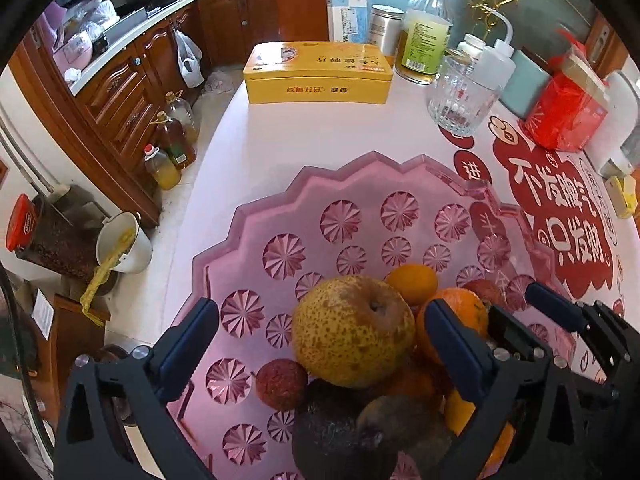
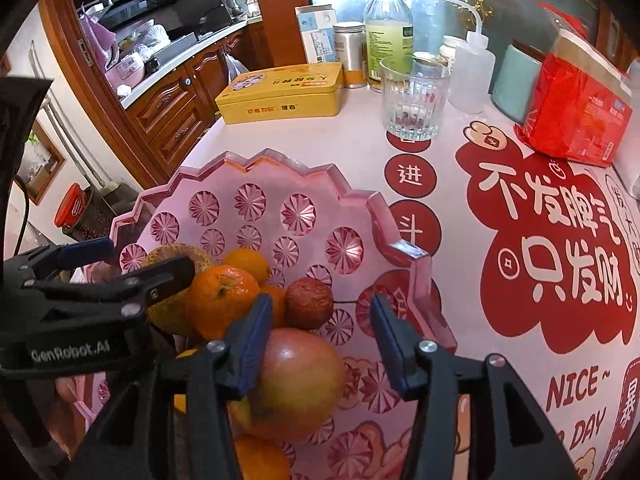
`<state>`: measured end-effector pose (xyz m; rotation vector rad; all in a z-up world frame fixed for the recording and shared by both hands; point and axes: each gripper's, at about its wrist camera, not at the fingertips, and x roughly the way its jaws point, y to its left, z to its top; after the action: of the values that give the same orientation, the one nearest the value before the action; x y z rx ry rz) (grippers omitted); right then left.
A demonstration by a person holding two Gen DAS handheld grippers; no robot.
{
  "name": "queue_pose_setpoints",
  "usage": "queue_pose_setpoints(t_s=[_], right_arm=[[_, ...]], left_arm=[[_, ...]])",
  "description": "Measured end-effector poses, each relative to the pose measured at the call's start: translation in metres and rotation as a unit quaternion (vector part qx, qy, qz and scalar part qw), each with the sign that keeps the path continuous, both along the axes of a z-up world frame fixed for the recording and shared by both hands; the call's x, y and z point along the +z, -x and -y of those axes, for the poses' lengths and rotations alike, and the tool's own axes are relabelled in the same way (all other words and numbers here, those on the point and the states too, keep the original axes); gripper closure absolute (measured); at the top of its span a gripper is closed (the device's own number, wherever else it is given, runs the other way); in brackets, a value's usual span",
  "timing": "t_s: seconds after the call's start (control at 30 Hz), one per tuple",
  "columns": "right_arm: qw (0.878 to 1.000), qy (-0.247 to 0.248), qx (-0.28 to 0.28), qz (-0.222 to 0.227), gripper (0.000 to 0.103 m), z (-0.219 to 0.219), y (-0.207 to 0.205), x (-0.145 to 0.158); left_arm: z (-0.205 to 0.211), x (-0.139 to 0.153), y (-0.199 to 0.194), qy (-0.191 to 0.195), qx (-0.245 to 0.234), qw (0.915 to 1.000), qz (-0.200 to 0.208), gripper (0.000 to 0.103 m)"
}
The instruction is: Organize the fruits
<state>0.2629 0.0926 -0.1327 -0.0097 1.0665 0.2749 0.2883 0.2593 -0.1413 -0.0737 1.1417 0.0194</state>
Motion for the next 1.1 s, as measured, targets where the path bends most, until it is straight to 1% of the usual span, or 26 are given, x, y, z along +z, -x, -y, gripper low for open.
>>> queue_pose_setpoints(t_s=[0.03,0.1,0.17,0.5,0.7,0.9,0.97,1.1], right_arm=[[1.000,-0.001,-0.002,-0.001,0.049,0.000,0.001,0.001],[1.000,-0.003,-0.006,-0.001,0.044,0.002,0.005,0.004],[1.000,-0.006,-0.013,-0.002,0.042,0.004,0.010,0.008],[0.999,-0.008,-0.033,0.012,0.042,0.019,0.048,0.033],[0.999,-0.004,-0.044,0.023,0.042,0.036,0.083,0.046],[0.998,0.000,-0.057,0.033,0.042,0.061,0.127,0.059],[0.997,0.001,-0.062,0.035,0.042,0.073,0.145,0.067],[0.997,0.006,-0.069,0.038,0.042,0.096,0.175,0.081]], left_arm=[[0.000,0.003,0.003,0.000,-0.001,1.0000,0.002,0.001],[0.001,0.008,0.008,0.001,-0.003,1.0000,0.005,0.001],[0.003,0.014,0.015,0.004,-0.004,0.9999,0.010,0.001],[0.015,0.052,0.069,0.020,-0.019,0.9985,0.047,0.001],[0.032,0.066,0.107,0.019,-0.027,0.9976,0.060,0.001],[0.060,0.081,0.147,0.018,-0.042,0.9966,0.069,0.001],[0.072,0.089,0.163,0.021,-0.049,0.9961,0.070,0.001],[0.095,0.106,0.190,0.013,-0.053,0.9957,0.075,0.001]])
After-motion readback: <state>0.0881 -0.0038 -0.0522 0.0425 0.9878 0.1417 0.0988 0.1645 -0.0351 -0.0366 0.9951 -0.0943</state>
